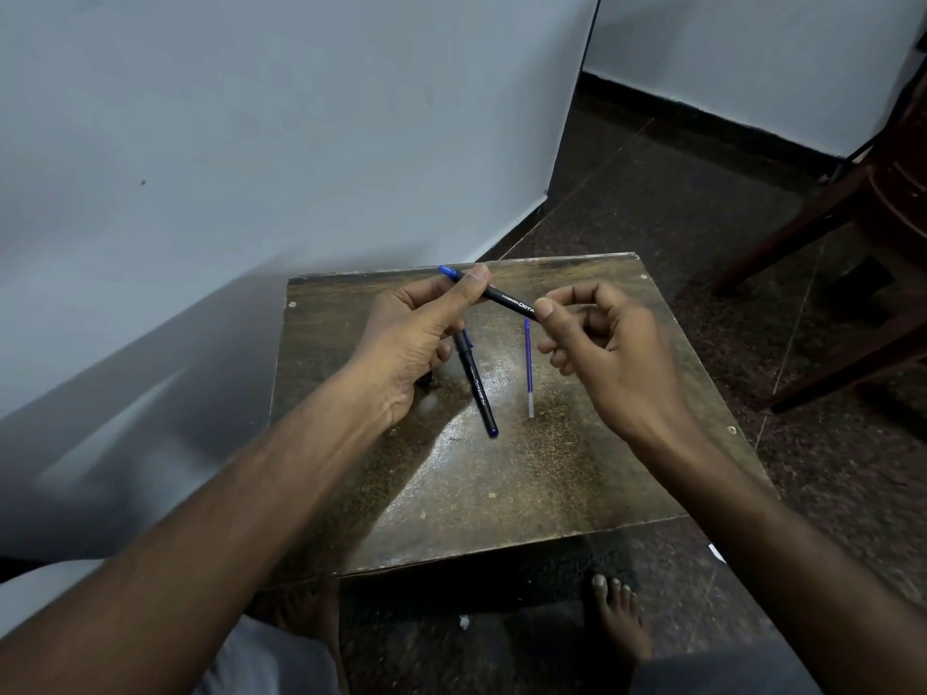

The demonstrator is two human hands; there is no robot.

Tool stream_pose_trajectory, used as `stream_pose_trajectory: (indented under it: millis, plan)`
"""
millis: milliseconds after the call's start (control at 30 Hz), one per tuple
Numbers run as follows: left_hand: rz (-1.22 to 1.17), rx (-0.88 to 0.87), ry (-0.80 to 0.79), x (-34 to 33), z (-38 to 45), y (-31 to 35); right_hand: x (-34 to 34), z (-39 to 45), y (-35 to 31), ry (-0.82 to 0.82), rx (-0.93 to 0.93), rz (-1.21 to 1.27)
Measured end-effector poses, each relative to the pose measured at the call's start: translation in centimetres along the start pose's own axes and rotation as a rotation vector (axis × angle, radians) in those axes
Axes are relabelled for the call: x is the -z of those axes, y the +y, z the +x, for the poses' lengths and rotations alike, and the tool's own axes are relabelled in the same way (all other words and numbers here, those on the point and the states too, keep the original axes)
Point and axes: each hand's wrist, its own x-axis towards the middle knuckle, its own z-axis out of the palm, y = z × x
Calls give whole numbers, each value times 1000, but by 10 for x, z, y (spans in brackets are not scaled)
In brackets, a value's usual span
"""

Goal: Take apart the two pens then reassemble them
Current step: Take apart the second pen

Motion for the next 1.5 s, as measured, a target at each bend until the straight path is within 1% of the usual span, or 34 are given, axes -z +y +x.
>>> stream_pose_trajectory:
  millis: [133,233,333,500,700,867,1033,1133,1200,1233,1333,1400,1500]
  plan:
    - [-26,-19,-7,-1,-3,2,-2,1,4,-26,60,-86]
    - [-43,-35,-12,-4,-7,4,-4,0,5,-32,32,-95]
    - [-38,-36,-11,-5,-9,6,-5,-1,4,-49,12,-40]
    - [-32,-31,-16,-7,-10,5,-6,0,6,-29,33,-97]
    - [-30,-17,5,-8,-11,6,-11,-2,10,-85,25,-185]
    - [-50,-34,44,-9,-11,3,-16,-6,10,-107,-7,-135]
    - [-41,-69,99,-10,-10,2,-18,-7,13,-51,10,-141]
    - [-50,-84,85,-9,-8,3,-17,-8,11,-50,28,-139]
    - [-77,-79,51,-7,-8,6,-16,-9,11,-90,13,-101]
    - [-85,-75,34,-6,-7,7,-15,-8,12,-128,-16,-45]
    - [-90,-72,-29,-2,-7,10,-12,-8,13,-269,-144,229]
    - [-74,-64,-53,0,-5,11,-11,-8,13,-342,-222,362]
    - [2,-50,-53,1,-3,12,-10,-7,15,-386,-281,402]
